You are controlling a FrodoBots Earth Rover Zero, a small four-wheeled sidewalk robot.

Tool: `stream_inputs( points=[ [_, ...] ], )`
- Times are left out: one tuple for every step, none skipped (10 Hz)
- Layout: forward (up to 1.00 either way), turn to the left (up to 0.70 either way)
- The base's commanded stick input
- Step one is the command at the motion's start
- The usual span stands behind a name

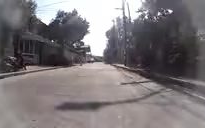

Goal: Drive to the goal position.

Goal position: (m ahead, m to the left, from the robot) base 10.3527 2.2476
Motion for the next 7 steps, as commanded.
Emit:
stream_inputs(
  points=[
    [1.0, -0.19],
    [1.0, 0.0],
    [1.0, 0.0],
    [1.0, 0.0],
    [1.0, 0.0],
    [1.0, 0.0],
    [1.0, 0.0]
  ],
)
